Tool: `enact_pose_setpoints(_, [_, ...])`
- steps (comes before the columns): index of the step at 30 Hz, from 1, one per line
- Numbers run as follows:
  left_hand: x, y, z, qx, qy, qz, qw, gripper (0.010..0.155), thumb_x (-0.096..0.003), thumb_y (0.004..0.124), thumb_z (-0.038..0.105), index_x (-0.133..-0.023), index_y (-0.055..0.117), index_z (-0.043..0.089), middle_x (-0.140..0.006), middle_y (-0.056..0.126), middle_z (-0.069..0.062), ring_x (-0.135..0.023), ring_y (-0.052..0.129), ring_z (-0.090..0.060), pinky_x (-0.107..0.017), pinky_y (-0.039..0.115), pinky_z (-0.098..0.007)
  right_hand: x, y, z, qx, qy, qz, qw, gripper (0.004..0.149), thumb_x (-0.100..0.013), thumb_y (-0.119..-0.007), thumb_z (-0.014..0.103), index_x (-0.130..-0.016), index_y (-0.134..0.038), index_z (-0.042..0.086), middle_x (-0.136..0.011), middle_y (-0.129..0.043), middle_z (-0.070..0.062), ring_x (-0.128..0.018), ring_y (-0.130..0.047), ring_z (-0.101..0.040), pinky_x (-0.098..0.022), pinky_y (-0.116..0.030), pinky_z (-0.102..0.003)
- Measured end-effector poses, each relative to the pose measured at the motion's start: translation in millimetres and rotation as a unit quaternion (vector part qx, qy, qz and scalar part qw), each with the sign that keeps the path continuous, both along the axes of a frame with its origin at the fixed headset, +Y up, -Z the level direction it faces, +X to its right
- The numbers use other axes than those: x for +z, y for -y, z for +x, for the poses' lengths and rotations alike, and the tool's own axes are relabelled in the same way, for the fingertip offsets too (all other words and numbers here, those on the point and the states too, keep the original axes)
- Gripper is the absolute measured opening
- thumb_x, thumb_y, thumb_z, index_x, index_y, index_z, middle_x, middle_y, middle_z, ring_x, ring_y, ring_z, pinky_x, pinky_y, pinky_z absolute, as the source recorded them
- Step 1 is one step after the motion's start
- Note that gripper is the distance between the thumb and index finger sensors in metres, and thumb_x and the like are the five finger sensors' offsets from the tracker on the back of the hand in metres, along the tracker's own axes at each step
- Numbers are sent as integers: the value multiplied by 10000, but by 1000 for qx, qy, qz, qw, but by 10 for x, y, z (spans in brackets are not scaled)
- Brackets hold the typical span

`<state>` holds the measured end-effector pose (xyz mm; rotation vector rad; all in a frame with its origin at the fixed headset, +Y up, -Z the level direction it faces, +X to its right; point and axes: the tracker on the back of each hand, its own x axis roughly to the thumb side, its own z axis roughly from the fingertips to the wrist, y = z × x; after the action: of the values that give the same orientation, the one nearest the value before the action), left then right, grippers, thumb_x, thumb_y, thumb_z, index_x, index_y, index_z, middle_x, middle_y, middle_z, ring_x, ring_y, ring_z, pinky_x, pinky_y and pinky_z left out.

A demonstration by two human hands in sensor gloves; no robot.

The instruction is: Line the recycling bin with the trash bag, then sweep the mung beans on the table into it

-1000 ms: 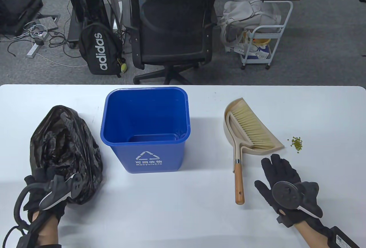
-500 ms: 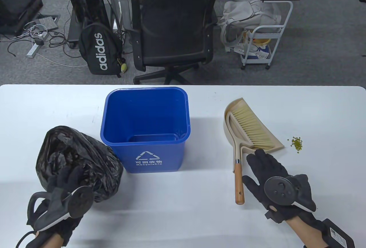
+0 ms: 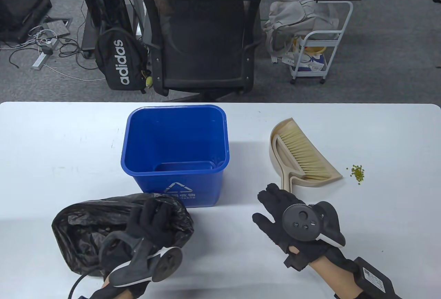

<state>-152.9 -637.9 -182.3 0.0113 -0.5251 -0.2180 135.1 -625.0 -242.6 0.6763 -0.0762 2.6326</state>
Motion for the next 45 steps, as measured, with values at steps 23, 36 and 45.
enact_pose_setpoints(23, [-27,106,937,-21,103,76,992,386,-382,980,284,-733,1030,133,-1168,627,-236,-1056,541,-633,-726,505,-784,-322,490,-470,-61,-46,-266,961,479,-497,-828,345,-678,-941,-84,-958,-696,-454,-799,-741,-699,-519,-688,-717])
enact_pose_setpoints(36, [-101,3,-108,112,-4,1,994,729,-376,873,578,-876,948,53,-1166,607,-302,-1035,539,-666,-700,511,-803,-293,223,6,-36,27,-95,994,392,-475,-854,268,-576,-961,-95,-918,-790,-415,-779,-805,-661,-513,-711,-704])
enact_pose_setpoints(45, [-374,479,-769,25,-215,-52,975,860,-362,897,633,-926,899,-16,-1170,562,-350,-1014,517,-708,-680,489,-823,-313,93,185,-73,44,-72,994,393,-474,-853,270,-564,-962,-97,-911,-800,-410,-772,-815,-655,-508,-717,-701])
